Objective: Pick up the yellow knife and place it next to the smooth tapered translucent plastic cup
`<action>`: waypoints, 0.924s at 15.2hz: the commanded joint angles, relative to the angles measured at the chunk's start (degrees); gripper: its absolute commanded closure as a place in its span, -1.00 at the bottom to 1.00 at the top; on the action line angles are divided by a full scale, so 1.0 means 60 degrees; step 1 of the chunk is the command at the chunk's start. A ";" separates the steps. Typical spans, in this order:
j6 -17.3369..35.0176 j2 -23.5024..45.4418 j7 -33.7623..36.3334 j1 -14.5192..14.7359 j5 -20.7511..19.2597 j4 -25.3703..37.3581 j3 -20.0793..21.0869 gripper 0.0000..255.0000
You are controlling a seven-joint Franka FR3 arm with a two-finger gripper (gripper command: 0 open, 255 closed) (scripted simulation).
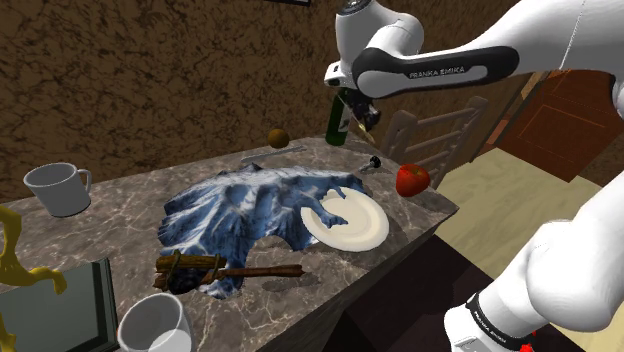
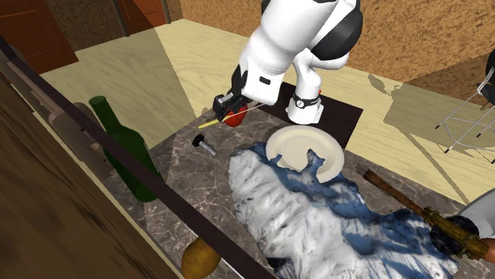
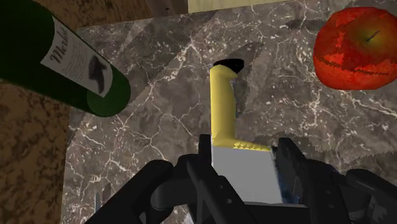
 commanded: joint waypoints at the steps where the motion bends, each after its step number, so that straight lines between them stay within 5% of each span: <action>1: -0.0228 -0.0301 0.0375 0.0224 0.0082 -0.0296 0.0223 1.00; 14: -0.1715 -0.1135 0.2781 0.1657 0.0983 -0.0964 0.1832 1.00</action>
